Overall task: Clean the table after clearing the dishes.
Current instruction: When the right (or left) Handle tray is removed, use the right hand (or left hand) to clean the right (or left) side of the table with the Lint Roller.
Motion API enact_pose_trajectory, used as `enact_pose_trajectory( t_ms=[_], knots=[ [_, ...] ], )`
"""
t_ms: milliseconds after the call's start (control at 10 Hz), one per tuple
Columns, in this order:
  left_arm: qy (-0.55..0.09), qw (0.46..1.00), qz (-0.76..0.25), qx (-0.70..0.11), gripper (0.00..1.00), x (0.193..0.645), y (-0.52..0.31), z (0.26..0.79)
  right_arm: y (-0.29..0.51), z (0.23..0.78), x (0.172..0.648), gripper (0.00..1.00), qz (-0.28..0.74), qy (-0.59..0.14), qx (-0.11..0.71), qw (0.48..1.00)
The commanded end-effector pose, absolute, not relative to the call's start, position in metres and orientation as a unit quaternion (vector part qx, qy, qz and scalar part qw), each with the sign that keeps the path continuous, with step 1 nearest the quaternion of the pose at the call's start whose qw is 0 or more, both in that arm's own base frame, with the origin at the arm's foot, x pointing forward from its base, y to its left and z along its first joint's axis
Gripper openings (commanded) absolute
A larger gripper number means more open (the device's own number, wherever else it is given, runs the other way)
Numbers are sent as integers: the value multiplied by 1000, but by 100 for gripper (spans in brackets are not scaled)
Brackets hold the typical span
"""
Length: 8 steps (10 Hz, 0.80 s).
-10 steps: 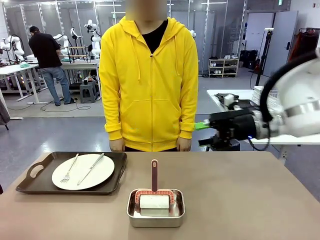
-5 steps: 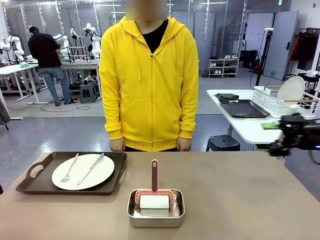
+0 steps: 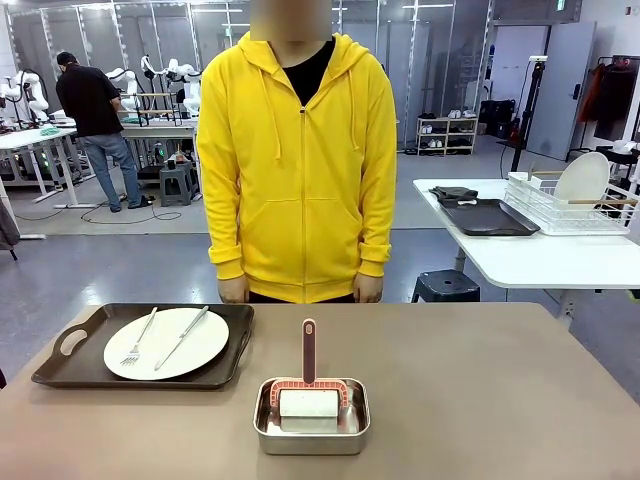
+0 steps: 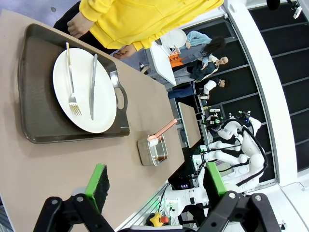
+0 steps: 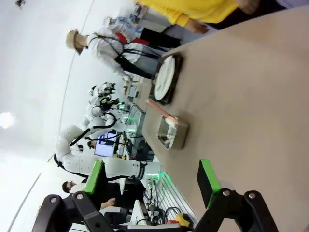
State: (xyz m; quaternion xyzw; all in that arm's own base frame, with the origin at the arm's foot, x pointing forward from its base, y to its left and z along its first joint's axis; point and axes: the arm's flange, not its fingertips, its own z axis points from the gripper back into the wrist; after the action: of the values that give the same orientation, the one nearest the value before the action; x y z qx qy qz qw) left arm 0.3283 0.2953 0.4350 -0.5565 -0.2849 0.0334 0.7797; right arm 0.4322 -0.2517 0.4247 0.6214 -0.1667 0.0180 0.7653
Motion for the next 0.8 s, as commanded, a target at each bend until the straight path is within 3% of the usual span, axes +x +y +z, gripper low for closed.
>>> enact_pose_trajectory(
  t_ms=[0,700],
  knots=[
    [-286,779,32,-558,100,325,297,437,-289,422,428,95,22,-175,606,776],
    [-286,779,32,-558,100,325,297,437,-278,421,428,95,7,-171,612,772]
  ],
)
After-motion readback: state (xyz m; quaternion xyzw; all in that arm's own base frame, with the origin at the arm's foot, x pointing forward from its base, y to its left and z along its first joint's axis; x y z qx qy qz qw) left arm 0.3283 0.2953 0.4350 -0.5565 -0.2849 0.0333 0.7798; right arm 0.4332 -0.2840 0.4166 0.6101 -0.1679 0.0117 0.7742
